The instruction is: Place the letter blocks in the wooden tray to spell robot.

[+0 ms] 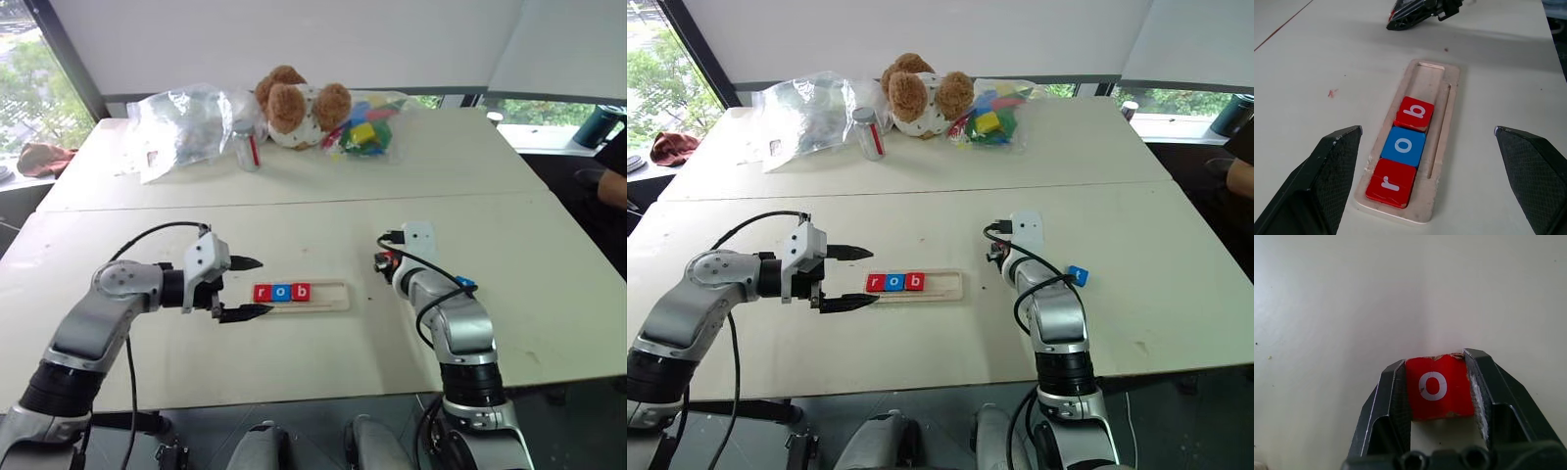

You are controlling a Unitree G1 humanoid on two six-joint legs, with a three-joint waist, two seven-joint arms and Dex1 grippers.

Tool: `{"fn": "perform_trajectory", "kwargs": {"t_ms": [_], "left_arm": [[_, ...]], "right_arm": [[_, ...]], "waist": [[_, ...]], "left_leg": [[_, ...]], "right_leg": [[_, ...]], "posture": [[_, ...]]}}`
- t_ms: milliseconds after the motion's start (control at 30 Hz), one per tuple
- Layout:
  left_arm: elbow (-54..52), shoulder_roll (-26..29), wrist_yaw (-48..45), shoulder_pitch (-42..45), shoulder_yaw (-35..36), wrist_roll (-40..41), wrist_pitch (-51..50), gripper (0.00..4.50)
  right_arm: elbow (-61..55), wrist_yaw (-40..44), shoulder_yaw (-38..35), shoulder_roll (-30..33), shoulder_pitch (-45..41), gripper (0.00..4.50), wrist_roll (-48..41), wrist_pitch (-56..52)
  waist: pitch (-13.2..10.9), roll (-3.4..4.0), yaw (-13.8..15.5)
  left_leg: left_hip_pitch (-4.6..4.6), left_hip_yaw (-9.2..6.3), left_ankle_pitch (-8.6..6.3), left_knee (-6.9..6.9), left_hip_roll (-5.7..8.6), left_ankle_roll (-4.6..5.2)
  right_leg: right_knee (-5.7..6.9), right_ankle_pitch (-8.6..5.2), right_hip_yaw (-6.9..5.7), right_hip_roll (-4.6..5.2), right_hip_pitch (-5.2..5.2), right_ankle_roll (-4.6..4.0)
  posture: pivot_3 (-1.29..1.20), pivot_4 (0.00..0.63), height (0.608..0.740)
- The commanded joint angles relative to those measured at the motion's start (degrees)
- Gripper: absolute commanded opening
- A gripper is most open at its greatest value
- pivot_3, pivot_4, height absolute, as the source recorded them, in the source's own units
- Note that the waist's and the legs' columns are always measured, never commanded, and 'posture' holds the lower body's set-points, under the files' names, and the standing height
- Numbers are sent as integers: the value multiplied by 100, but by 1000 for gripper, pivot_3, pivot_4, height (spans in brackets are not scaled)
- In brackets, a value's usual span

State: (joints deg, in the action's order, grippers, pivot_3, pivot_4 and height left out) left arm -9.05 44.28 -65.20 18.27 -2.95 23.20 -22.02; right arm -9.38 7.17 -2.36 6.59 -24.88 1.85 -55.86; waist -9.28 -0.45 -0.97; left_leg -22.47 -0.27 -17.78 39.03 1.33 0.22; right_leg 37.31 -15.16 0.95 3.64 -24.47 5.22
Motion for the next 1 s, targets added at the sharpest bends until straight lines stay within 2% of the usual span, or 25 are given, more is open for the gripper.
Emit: {"fn": "perform_trajectory", "kwargs": {"t_ms": [33, 167, 300, 500, 667, 733, 900, 1000], "left_arm": [[-167, -5, 17, 41, 105, 39, 62, 4500], [-64, 5, -81, 112, 29, -3, 125, 4500], [295, 16, -256, 352, -53, -106, 258, 4500], [615, -95, -437, 627, -172, -215, 395, 4500], [744, -168, -485, 714, -193, -260, 474, 4500], [750, -164, -499, 714, -184, -275, 490, 4500], [729, -95, -540, 680, -125, -275, 522, 4500], [655, -12, -629, 707, -87, -224, 479, 4500]], "right_arm": [[-451, -83, -71, 143, 50, 1219, 9, -254], [-1708, -39, -222, 280, 294, 1219, -79, -1147], [-3289, -134, -419, 37, 816, 1219, -137, -2568], [-3429, -351, -435, -489, 1247, 1219, -133, -2894], [-3309, -229, -489, -434, 1317, 3749, -240, -2886], [-3308, -189, -472, -317, 1265, 4479, -270, -2847], [-3437, 209, -701, 235, 817, 4479, -531, -2684], [-2986, 1464, -961, 1199, 532, 4479, -1226, -1766]], "waist": [[0, 0, 9], [-1, 1, 26], [0, 0, 22], [0, 0, -1], [0, 0, 10], [0, 0, 9], [0, 0, 3], [-2, 2, 1]], "left_leg": [[0, 0, 0, 0, 0, 0], [-5, -5, -2, -3, 0, 2], [-8, -6, -2, -7, -1, 3], [1, 0, -2, 0, 0, 4], [-1, -2, -2, -1, 0, 4], [-1, -1, -2, -1, 1, 4], [-1, -1, -2, 0, 1, 4], [-1, -1, -2, 0, 1, 5]], "right_leg": [[0, 0, 0, 0, 0, 0], [-2, 0, -2, 0, -2, 0], [-6, 0, -2, -2, -5, 0], [-3, 0, -3, -8, 2, 0], [-2, 0, -5, -13, 0, 0], [-2, 0, -5, -12, 0, 0], [-2, 0, -5, -9, 1, 0], [-4, 0, -6, -11, 1, 1]], "posture": [[0, 150, 740], [0, 150, 740], [0, 150, 740], [0, 150, 740], [0, 150, 740], [0, 150, 740], [0, 150, 740], [0, 150, 740]]}}
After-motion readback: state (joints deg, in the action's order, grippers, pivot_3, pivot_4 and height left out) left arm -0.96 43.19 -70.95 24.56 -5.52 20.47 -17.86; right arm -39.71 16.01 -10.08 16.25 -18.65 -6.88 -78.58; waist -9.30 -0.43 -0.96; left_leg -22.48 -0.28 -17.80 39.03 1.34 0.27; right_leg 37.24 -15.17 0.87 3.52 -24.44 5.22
